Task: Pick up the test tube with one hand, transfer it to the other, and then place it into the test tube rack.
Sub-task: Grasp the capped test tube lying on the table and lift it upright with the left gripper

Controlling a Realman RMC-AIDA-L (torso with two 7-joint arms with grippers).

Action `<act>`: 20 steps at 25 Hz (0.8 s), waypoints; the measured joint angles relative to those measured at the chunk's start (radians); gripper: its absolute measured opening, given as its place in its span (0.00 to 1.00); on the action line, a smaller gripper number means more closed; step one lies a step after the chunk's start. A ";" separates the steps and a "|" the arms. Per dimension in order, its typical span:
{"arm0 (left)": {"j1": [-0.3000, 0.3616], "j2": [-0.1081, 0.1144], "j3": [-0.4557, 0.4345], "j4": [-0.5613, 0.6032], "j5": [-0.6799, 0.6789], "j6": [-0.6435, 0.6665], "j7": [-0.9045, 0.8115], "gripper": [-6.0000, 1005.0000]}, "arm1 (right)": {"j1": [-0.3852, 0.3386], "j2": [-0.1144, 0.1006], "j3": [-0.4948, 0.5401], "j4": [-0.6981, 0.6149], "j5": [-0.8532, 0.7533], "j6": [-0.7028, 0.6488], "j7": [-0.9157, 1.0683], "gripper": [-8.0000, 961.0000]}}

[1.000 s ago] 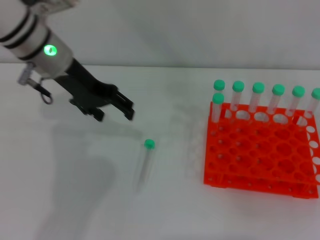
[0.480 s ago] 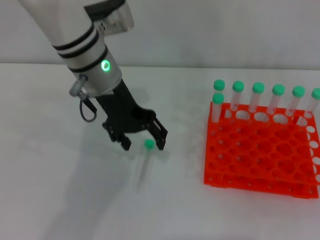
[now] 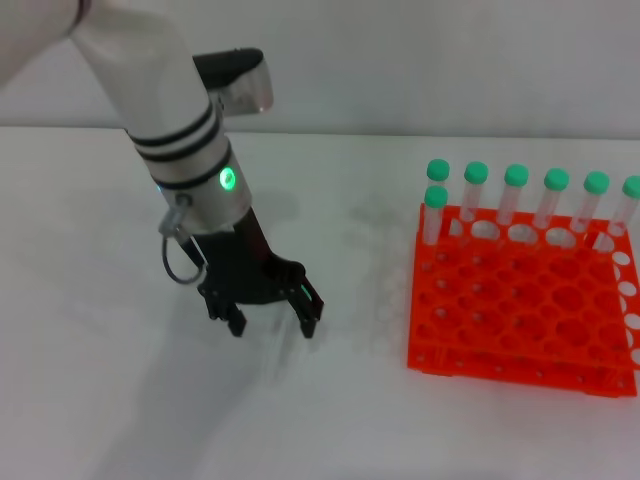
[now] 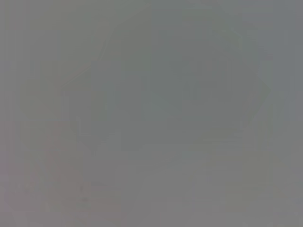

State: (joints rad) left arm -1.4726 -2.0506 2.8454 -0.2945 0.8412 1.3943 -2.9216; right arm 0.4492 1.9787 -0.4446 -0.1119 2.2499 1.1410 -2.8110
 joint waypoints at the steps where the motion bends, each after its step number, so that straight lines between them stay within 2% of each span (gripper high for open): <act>1: 0.006 -0.007 0.000 0.011 0.005 -0.016 -0.005 0.83 | 0.000 0.000 0.000 0.001 0.000 0.000 0.001 0.86; 6: 0.022 -0.020 0.000 0.044 0.016 -0.057 -0.012 0.83 | 0.002 0.000 0.004 0.003 0.000 0.000 0.001 0.86; 20: 0.049 -0.021 0.000 0.080 0.057 -0.102 -0.014 0.82 | 0.005 0.007 0.010 -0.002 0.006 -0.014 -0.001 0.86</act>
State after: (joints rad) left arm -1.4240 -2.0720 2.8454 -0.2146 0.8982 1.2926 -2.9353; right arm 0.4541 1.9857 -0.4341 -0.1135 2.2559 1.1270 -2.8118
